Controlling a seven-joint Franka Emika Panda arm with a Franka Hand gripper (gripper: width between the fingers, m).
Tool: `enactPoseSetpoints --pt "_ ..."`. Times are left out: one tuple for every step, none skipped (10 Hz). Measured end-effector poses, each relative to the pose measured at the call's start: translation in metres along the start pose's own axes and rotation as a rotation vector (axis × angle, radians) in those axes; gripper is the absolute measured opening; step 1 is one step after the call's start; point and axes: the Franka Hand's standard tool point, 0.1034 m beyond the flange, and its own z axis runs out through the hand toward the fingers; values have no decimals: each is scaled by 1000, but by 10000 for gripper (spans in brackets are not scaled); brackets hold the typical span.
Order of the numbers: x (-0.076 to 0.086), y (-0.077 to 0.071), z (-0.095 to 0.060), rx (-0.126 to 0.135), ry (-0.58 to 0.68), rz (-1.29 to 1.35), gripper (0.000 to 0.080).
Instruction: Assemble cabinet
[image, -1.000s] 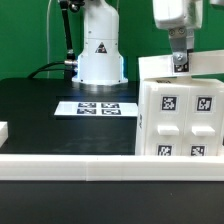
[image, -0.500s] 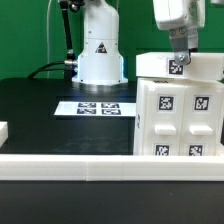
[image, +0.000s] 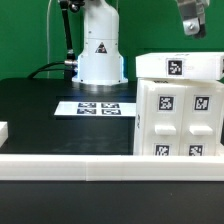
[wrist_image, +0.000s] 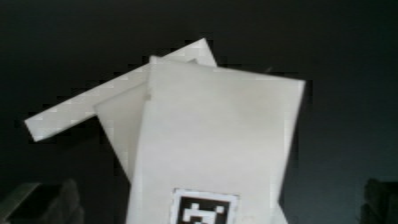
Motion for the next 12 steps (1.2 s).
enactPoseSetpoints --pt "0 1 1 -2 0 -20 797" --pt "1 1 2 -4 1 -66 797" --pt "1 1 3 -7 3 -77 797" --pt "1 5 6 -31 22 -228 797" --pt "-2 4 6 -52 28 -365 797" --pt "-4 2 6 -66 34 -534 797" --pt "-5 -1 6 -70 33 -704 797" --pt "-2 -2 7 -73 28 -838 797" --pt "-2 -2 7 -74 27 -875 797" --pt "-2 -2 7 -77 25 -996 797" --pt "-2 -2 8 -78 23 -1066 797" --pt "-1 -2 8 -85 31 -1208 797"
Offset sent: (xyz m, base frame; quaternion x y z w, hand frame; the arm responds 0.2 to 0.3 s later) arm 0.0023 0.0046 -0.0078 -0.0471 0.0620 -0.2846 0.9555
